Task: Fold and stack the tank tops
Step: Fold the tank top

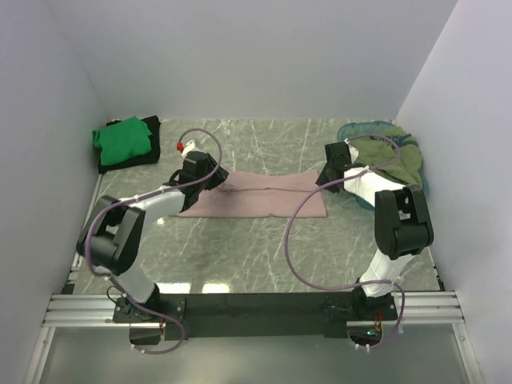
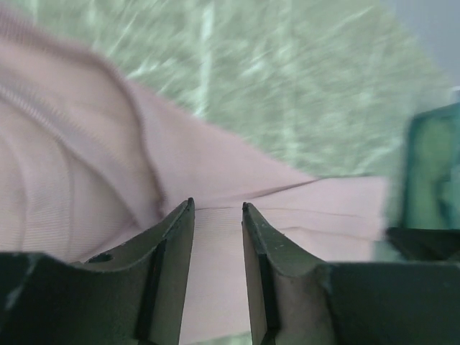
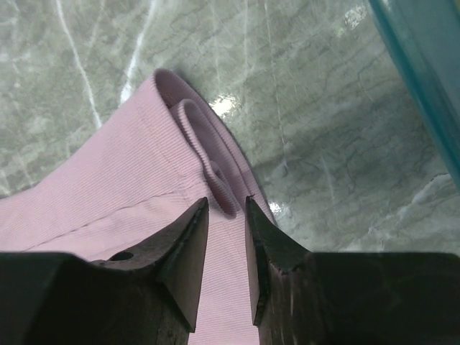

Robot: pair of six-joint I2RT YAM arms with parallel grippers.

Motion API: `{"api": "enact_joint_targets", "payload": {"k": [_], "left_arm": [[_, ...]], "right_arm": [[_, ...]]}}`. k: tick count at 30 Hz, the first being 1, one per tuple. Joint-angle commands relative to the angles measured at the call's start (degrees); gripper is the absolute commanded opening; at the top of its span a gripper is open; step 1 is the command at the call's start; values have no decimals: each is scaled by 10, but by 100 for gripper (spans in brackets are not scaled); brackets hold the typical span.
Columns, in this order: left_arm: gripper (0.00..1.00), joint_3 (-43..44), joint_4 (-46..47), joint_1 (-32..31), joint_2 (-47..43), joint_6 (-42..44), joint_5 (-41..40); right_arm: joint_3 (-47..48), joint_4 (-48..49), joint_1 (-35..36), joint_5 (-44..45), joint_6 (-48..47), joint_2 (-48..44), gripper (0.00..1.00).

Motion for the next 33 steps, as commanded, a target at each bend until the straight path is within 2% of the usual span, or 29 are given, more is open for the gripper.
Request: {"api": "enact_joint_targets", "payload": {"k": [1, 4, 6, 14, 17, 22, 33], "left_arm": [[39, 17, 19, -2, -62, -4, -12], [40, 62, -42, 6, -61, -7, -56], [40, 139, -100, 16, -12, -13, -83], [36, 353, -205, 90, 200, -12, -66], [36, 395, -227, 106, 242, -9, -55], [35, 401, -248, 120, 260, -9, -47], [30, 297, -214, 143, 214, -28, -32]], "right_arm": [[1, 8, 2, 8, 3, -46, 35], [4, 5, 3, 1, 7, -61, 35], [5, 7, 5, -1, 6, -68, 35], [20, 1, 30, -15, 0, -63, 35], [32, -2, 41, -21, -2, -55, 35], [46, -3, 54, -26, -3, -43, 35], [49, 2, 64, -33, -1, -45, 35]]}}
